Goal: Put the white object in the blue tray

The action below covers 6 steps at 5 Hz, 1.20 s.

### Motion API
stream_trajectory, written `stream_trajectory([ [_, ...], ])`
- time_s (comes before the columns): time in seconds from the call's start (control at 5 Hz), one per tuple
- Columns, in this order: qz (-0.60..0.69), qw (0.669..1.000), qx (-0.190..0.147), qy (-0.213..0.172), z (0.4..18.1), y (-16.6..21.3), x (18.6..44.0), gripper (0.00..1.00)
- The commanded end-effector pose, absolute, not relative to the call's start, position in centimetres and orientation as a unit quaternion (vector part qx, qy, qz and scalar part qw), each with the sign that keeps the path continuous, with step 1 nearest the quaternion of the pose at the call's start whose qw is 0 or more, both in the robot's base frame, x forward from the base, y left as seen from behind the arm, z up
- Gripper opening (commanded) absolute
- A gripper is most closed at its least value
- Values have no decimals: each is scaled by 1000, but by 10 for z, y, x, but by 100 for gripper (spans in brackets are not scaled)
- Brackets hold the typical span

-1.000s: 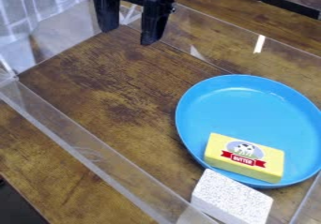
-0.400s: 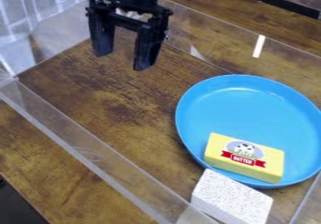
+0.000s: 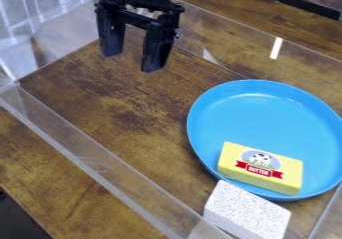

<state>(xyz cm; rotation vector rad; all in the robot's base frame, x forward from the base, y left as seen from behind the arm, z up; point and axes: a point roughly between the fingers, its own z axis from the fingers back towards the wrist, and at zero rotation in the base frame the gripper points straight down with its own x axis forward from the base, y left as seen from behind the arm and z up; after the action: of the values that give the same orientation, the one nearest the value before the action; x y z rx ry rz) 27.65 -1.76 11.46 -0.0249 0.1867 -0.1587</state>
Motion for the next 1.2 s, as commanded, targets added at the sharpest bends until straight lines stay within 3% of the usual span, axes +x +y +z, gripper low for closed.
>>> stream_trajectory([
  [0.0,-104,993,-11,63,133,-19,283,100],
  [0.6,-123,990,-17,71,120,-46,279,100],
  [1.0,-143,987,-18,75,126,-56,280,100],
])
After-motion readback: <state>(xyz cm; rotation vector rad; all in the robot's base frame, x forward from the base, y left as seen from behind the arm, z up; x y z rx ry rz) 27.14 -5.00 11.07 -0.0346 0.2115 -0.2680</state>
